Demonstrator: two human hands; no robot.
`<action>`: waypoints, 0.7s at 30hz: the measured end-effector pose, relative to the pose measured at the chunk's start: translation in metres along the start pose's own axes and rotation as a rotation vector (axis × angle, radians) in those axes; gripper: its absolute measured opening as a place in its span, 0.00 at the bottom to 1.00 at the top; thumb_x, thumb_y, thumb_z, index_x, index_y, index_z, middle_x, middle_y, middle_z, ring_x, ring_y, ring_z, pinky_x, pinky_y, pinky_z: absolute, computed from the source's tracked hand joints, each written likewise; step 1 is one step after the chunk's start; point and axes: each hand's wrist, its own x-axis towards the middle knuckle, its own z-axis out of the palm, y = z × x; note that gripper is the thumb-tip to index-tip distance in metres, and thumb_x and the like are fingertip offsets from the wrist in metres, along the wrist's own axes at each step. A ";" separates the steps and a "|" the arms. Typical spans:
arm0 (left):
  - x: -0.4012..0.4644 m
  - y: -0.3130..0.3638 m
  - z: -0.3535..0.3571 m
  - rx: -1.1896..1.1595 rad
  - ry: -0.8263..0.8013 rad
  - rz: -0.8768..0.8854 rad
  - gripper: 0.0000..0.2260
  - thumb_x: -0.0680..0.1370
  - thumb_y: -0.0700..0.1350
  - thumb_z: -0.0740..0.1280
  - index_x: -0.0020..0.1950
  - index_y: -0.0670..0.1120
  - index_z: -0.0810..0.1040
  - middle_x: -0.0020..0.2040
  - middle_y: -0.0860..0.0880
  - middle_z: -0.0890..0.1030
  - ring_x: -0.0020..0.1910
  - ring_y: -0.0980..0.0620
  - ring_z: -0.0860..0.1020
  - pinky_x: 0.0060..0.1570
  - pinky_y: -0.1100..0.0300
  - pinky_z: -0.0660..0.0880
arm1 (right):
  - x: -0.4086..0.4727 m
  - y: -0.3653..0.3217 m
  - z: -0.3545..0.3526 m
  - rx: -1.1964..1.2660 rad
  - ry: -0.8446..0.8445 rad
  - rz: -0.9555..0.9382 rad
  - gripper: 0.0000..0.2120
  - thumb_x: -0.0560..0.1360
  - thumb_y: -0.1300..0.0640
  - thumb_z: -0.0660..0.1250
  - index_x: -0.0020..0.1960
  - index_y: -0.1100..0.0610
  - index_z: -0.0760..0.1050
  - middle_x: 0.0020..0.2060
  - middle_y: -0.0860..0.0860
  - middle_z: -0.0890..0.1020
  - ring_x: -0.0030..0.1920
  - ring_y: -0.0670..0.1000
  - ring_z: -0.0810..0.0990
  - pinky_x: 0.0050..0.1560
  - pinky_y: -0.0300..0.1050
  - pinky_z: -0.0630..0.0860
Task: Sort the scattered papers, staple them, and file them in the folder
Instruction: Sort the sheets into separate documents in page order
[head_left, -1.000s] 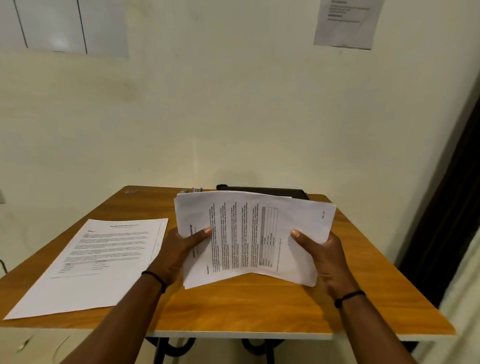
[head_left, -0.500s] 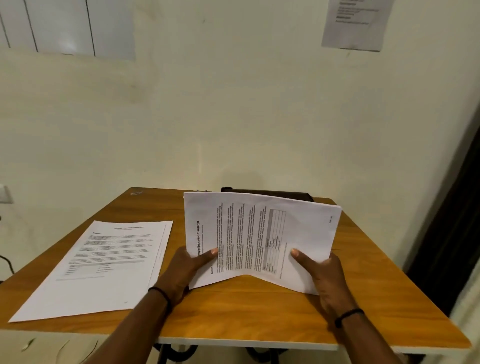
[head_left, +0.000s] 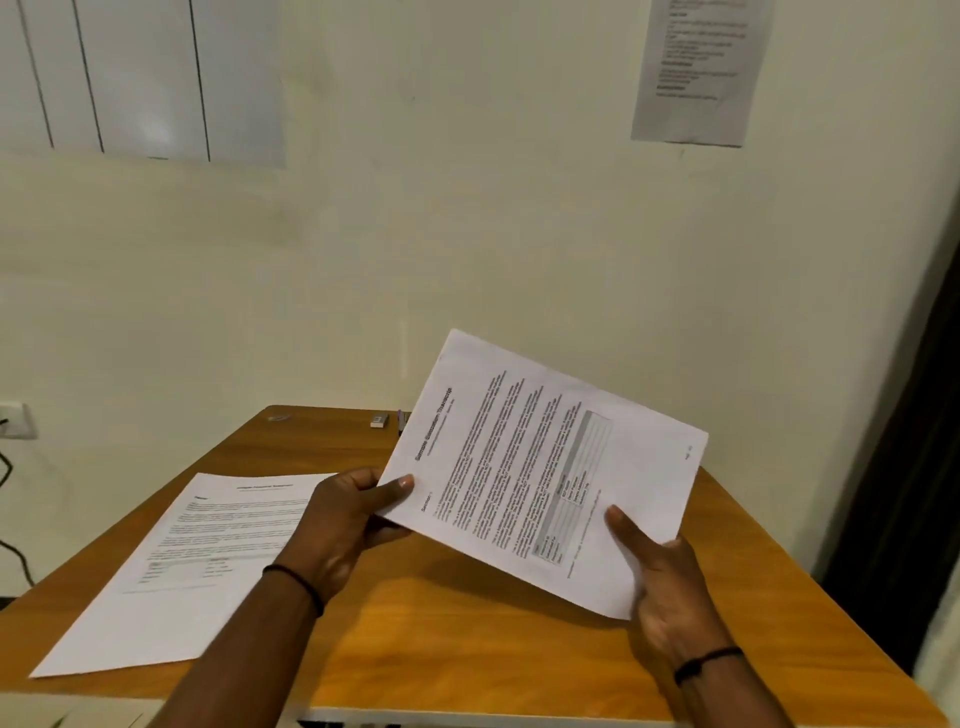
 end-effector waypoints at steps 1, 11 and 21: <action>-0.003 0.002 0.002 -0.067 0.016 0.017 0.06 0.77 0.37 0.68 0.53 0.37 0.78 0.52 0.38 0.85 0.51 0.39 0.84 0.44 0.48 0.83 | -0.002 -0.001 0.003 0.013 -0.002 -0.016 0.18 0.75 0.63 0.70 0.64 0.52 0.77 0.58 0.55 0.84 0.56 0.60 0.84 0.55 0.67 0.78; -0.018 0.033 0.042 -0.584 0.138 0.315 0.06 0.76 0.42 0.68 0.51 0.42 0.80 0.48 0.44 0.86 0.47 0.47 0.85 0.46 0.53 0.83 | -0.019 -0.002 0.037 0.266 -0.052 0.054 0.18 0.77 0.58 0.66 0.66 0.50 0.75 0.60 0.59 0.82 0.57 0.65 0.82 0.59 0.75 0.71; -0.028 0.058 0.066 -0.565 0.224 0.442 0.10 0.77 0.41 0.69 0.57 0.40 0.80 0.45 0.45 0.86 0.44 0.49 0.85 0.39 0.58 0.82 | -0.021 0.011 0.052 0.454 -0.079 0.119 0.21 0.78 0.56 0.67 0.71 0.50 0.71 0.64 0.61 0.79 0.62 0.67 0.78 0.62 0.76 0.68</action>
